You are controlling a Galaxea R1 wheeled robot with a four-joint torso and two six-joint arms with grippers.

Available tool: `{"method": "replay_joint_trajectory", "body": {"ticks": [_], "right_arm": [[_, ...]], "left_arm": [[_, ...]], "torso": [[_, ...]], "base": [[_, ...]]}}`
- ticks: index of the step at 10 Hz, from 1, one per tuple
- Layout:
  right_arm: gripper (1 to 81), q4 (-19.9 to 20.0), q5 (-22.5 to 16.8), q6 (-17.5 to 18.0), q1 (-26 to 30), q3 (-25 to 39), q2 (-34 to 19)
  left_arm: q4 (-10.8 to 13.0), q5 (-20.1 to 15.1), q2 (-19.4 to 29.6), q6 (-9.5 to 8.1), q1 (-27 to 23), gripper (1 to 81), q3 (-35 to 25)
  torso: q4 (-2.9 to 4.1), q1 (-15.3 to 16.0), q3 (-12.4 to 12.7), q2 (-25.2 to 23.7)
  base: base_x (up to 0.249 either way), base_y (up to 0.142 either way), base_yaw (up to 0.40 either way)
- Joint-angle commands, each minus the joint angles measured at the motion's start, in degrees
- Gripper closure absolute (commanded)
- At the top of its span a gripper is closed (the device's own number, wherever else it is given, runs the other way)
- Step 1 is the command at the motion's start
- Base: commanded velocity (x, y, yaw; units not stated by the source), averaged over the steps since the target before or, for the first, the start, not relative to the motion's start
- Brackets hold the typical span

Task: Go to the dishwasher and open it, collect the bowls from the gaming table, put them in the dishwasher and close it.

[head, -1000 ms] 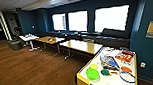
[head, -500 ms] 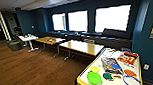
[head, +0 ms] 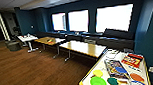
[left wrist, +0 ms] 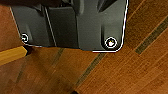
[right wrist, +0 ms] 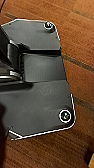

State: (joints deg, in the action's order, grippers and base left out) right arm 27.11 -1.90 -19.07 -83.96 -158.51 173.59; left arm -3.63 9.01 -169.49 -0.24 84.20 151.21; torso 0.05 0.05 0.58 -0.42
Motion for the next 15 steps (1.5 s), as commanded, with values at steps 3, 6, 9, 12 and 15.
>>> {"method": "replay_joint_trajectory", "body": {"ticks": [3,6,9,12,15], "right_arm": [[1.0,0.0,-3.6,-0.2,3.1,0.0,0.0],[1.0,0.0,-3.6,-0.2,3.1,0.1,0.1],[1.0,0.0,-3.6,-0.2,3.2,0.0,0.0],[1.0,0.0,-3.7,-0.2,3.3,0.1,0.1],[1.0,0.0,-3.7,-0.2,3.3,0.1,0.1]], "left_arm": [[0.0,-2.5,0.4,-0.11,-3.1,1.0,0.0],[0.0,-2.5,0.4,-0.11,-3.1,1.0,0.0],[-0.1,-2.5,0.4,-0.2,-3.1,1.0,0.0],[-0.1,-2.5,0.4,-0.2,-3.1,1.0,0.0],[0.0,-2.5,0.2,-0.2,-3.1,1.0,0.0]], "torso": [[0.0,-0.1,0.0,0.0],[0.0,0.0,0.0,0.0],[0.0,0.0,0.0,0.0],[0.0,0.0,0.0,0.0],[0.0,0.0,0.0,0.0]], "base": [[0.181,0.126,0.0],[0.182,0.121,0.0],[0.178,0.107,0.0],[0.126,0.033,0.0],[0.0,0.0,0.0]]}}
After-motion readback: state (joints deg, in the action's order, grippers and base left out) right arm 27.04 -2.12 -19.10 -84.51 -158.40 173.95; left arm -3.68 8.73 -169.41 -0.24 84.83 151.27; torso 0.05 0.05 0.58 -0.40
